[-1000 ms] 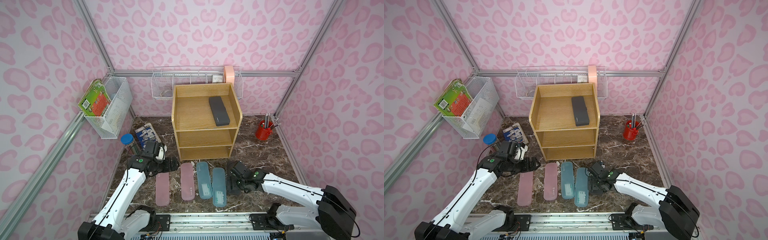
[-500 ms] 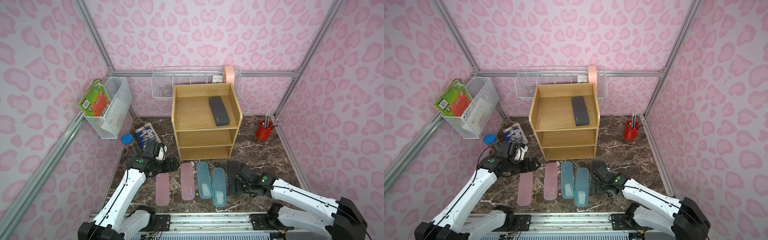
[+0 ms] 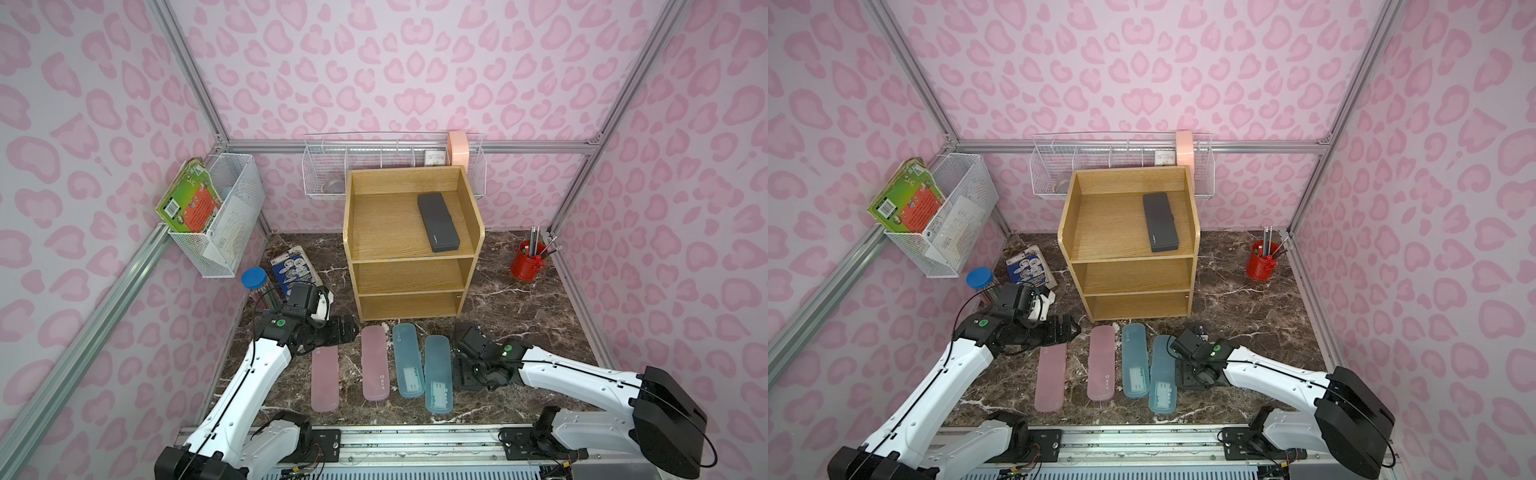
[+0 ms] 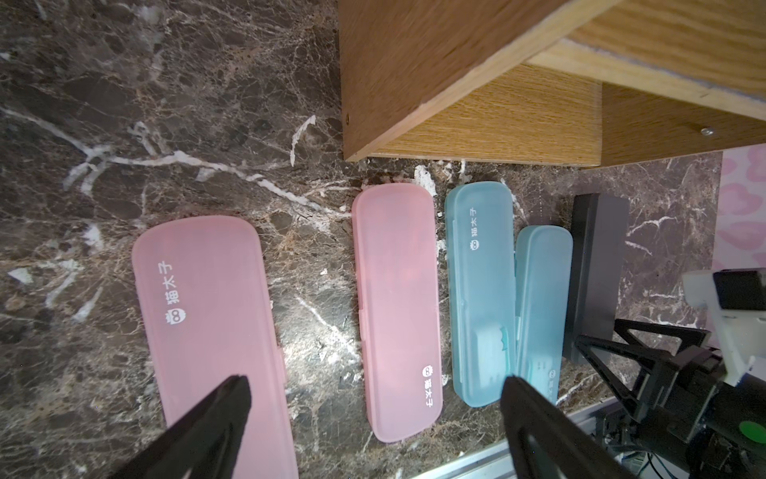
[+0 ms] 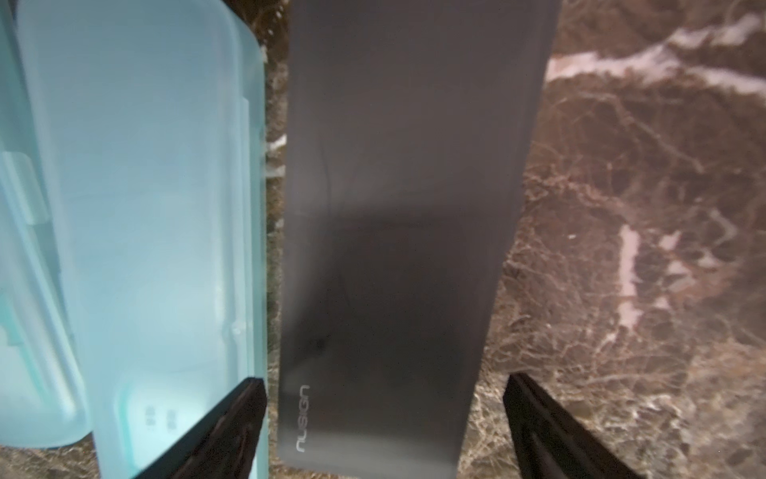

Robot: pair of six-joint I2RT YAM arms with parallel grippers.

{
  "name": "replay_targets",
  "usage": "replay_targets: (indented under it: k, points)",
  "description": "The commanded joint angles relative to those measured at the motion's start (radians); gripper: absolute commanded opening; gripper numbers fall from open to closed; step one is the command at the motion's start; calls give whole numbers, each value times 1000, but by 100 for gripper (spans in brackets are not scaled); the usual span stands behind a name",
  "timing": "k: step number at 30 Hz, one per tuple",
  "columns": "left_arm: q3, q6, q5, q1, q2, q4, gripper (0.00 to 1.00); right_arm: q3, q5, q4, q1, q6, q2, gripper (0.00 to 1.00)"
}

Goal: Place the pencil cases on the shelf according to color
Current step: Pick up the pencil case from the center of the board.

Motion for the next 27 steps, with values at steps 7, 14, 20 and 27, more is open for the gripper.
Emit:
replay_targets:
  k: [7, 14, 20, 27]
  points:
    - [2, 8, 19, 0, 6, -3, 99, -43, -2, 75, 52, 63, 53, 88]
    - [2, 6, 15, 0, 5, -5, 99, -80, 7, 104, 98, 115, 53, 75]
    - [2, 8, 20, 0, 4, -5, 99, -65, 47, 41, 122, 137, 9, 59]
    - [1, 8, 11, 0, -1, -6, 99, -17, 93, -77, 178, 168, -64, 48]
